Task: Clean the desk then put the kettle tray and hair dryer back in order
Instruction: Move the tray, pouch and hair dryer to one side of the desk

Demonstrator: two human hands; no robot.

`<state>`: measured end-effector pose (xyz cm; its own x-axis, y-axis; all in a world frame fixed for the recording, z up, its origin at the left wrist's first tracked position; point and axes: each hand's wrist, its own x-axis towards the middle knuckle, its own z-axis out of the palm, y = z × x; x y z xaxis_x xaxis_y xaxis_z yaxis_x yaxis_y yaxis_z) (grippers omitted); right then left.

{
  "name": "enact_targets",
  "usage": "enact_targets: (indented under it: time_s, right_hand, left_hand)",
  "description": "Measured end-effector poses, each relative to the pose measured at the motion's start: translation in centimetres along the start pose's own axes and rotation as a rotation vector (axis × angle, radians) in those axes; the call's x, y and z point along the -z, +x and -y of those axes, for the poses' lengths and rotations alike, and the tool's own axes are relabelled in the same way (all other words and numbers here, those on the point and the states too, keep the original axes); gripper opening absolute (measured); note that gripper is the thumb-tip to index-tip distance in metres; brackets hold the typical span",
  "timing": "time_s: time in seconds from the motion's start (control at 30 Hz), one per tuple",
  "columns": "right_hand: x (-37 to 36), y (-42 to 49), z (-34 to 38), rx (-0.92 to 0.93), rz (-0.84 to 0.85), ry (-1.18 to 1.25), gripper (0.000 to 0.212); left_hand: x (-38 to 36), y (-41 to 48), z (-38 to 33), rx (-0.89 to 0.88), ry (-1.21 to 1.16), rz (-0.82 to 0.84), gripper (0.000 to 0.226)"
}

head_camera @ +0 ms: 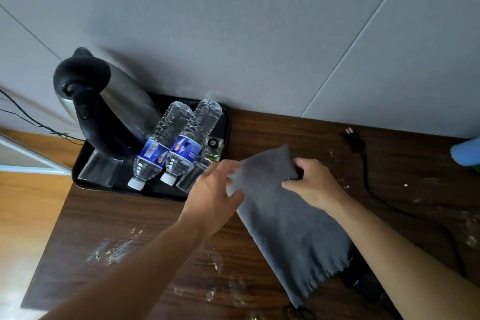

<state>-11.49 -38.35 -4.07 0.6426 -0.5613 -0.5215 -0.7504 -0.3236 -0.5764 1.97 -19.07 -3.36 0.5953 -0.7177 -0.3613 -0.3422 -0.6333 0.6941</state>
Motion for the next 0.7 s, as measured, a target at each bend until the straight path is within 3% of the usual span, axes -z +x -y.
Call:
enact_targets:
  time_s: [0.1,0.2,0.23,0.33,0.43,0.53,0.6,0.7]
  right_hand:
    - [2.3,-1.7,1.4,0.111,0.174,0.066,0.014]
    - [3.7,-2.5,2.8,0.208,0.326,0.061,0.016]
    - [3.9,-2.3,3.2,0.232,0.345,0.074,0.019]
    - [3.8,-1.0,4.3,0.240,0.396,0.077,0.033]
    - [3.1,1.0,3.2,0.128,0.518,-0.114,0.061]
    - [2.4,2.3,1.4,-0.049,0.623,-0.422,0.084]
    - [2.1,2.2,1.2,-0.116,0.681,-0.578,0.066]
    - [2.2,2.5,1.1,-0.141,0.705,-0.597,0.028]
  left_hand:
    - [1.1,0.8,-1.3,-0.071,0.092,0.010,0.083]
    - [2.5,1.9,-2.2,-0.057,0.090,0.159,0.100]
    - [2.9,2.4,-2.2,-0.023,0.047,0.214,0.092]
    - [4.0,3.2,-1.7,0.001,0.004,0.185,0.018]
    - [5.0,3.2,-0.1,0.082,-0.086,0.061,0.045]
    - [6.3,2.5,2.3,0.163,-0.170,-0.090,0.036]
    - [7.1,2.0,4.0,0.208,-0.200,-0.158,0.032]
    - [7.9,0.7,6.8,0.281,-0.272,-0.238,0.026]
